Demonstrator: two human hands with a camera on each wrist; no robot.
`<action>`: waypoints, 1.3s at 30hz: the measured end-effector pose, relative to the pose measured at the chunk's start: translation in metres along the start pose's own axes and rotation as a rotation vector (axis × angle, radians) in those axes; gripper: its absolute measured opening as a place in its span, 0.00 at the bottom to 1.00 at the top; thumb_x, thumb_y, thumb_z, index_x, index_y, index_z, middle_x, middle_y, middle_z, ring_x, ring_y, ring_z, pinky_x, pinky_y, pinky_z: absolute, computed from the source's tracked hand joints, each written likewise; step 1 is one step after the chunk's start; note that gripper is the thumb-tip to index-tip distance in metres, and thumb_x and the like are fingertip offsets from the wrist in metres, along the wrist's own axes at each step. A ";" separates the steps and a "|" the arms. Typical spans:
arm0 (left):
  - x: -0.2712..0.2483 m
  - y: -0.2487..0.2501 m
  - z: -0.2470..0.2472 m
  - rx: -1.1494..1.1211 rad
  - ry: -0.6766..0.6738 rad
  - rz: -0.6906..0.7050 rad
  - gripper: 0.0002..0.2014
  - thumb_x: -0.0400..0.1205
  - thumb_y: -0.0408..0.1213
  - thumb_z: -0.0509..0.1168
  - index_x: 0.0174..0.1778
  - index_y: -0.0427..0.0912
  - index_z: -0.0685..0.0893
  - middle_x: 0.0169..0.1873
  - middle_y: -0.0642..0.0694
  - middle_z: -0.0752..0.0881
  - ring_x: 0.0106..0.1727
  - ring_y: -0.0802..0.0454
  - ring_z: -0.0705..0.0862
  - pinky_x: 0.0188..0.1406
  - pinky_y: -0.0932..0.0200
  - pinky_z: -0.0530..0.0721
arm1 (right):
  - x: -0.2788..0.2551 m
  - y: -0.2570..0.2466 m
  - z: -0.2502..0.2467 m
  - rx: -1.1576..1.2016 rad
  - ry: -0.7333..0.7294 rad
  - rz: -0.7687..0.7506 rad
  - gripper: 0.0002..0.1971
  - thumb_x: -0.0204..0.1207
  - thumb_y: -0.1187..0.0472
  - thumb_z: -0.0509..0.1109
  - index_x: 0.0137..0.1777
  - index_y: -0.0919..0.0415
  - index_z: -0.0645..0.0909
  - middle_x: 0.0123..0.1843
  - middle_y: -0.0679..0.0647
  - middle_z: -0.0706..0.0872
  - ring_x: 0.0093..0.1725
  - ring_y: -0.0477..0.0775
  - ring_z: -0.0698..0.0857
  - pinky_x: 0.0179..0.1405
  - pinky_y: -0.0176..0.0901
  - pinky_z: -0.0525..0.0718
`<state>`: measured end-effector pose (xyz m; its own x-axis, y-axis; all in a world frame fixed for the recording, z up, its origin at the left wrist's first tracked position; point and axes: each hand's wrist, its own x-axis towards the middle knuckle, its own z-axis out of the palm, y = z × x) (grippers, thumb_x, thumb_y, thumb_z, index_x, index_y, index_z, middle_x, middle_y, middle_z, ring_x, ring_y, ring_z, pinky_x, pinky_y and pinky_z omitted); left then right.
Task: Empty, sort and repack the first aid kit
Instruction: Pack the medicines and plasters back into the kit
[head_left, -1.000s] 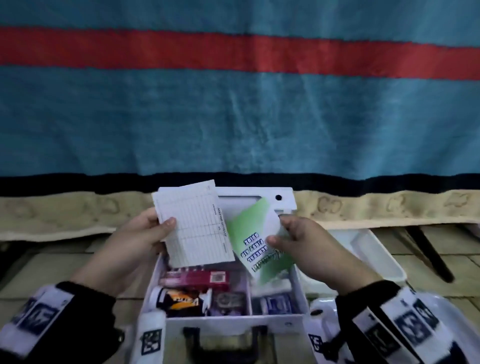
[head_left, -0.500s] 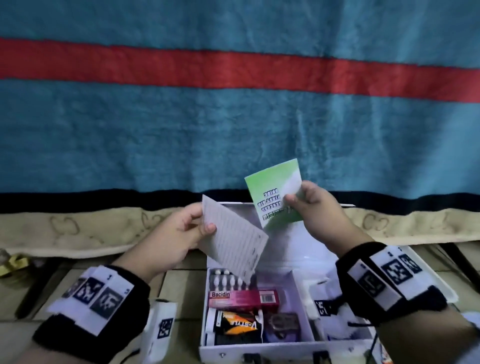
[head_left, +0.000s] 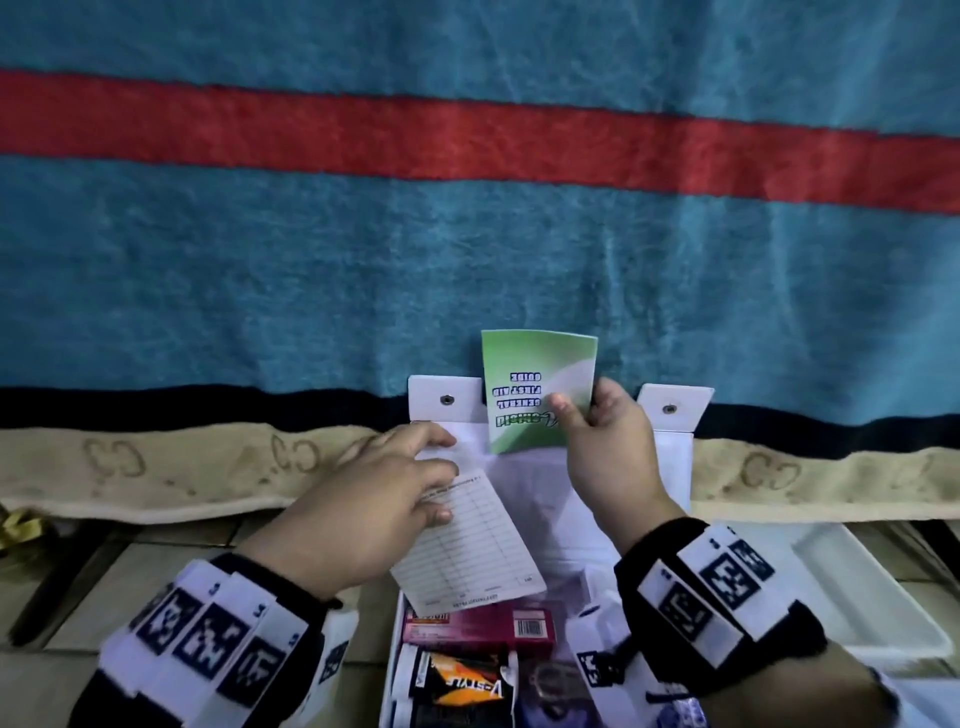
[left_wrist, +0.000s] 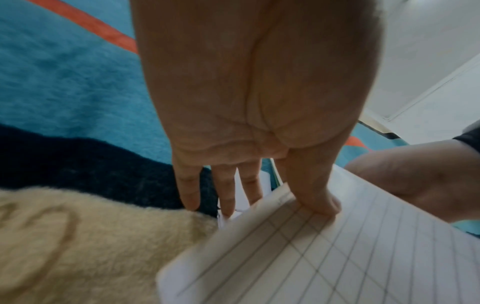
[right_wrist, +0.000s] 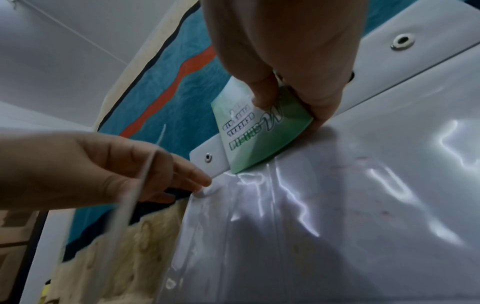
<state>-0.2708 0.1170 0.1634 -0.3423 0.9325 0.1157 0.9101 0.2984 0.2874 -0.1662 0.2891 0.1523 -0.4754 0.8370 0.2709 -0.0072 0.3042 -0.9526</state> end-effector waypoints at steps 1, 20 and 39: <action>-0.001 0.003 -0.002 0.003 -0.002 -0.018 0.10 0.81 0.48 0.64 0.38 0.56 0.70 0.73 0.63 0.64 0.75 0.60 0.63 0.74 0.56 0.57 | 0.000 0.001 0.000 0.003 -0.006 0.000 0.07 0.77 0.67 0.70 0.41 0.55 0.80 0.44 0.53 0.90 0.50 0.58 0.89 0.59 0.59 0.84; -0.017 0.013 0.018 0.062 0.030 -0.093 0.07 0.83 0.47 0.60 0.54 0.55 0.81 0.65 0.68 0.69 0.81 0.64 0.41 0.70 0.42 0.22 | 0.003 -0.005 -0.038 -0.596 -0.280 -0.194 0.19 0.76 0.61 0.70 0.28 0.52 0.67 0.25 0.46 0.75 0.28 0.46 0.72 0.30 0.41 0.69; -0.023 0.011 0.020 -0.060 0.071 -0.059 0.02 0.83 0.46 0.60 0.48 0.56 0.77 0.61 0.68 0.68 0.64 0.74 0.67 0.78 0.45 0.30 | -0.007 -0.014 -0.029 -0.907 -0.474 -0.296 0.12 0.75 0.63 0.69 0.40 0.49 0.68 0.40 0.55 0.87 0.46 0.59 0.85 0.36 0.46 0.76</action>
<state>-0.2482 0.1031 0.1447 -0.4126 0.8961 0.1634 0.8731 0.3379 0.3514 -0.1375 0.2919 0.1672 -0.8574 0.4712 0.2069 0.3867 0.8553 -0.3449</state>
